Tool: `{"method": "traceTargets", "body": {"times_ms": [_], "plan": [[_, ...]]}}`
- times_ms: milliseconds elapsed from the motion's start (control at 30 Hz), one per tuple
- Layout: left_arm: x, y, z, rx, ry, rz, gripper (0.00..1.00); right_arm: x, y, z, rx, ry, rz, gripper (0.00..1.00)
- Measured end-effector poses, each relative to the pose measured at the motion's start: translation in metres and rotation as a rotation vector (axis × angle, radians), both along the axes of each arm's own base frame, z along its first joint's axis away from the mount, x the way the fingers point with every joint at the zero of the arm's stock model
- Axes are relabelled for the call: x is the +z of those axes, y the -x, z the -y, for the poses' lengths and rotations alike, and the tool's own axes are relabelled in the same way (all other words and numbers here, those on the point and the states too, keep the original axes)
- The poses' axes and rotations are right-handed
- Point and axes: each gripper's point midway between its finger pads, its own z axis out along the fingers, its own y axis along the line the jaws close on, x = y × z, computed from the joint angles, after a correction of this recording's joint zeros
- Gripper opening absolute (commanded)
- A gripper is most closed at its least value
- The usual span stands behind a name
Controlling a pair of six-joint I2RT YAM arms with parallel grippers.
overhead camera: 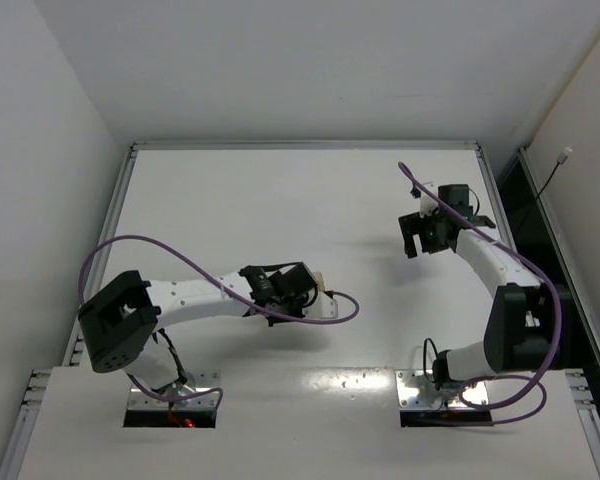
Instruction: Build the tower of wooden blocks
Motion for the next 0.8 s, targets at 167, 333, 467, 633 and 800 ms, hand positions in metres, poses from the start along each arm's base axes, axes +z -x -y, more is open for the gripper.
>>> {"method": "traceTargets", "body": {"times_ms": [167,333,467,633,800], "plan": [[0.000,-0.003,0.003,0.062,0.045,-0.029,0.00,-0.004,0.001,0.000,0.006,0.004,-0.013,0.76],[0.002,-0.006,0.007,0.169,0.139,-0.141,0.00,-0.003,0.000,0.000,0.009,0.006,-0.016,0.76],[0.017,-0.018,0.017,0.259,0.261,-0.260,0.00,-0.006,0.000,0.001,0.011,0.007,-0.027,0.76],[0.050,-0.048,0.042,0.321,0.472,-0.434,0.00,-0.013,0.002,0.000,0.013,0.007,-0.054,0.76],[0.069,-0.083,0.052,0.401,0.682,-0.634,0.00,-0.020,0.000,0.000,0.014,0.005,-0.082,0.75]]}}
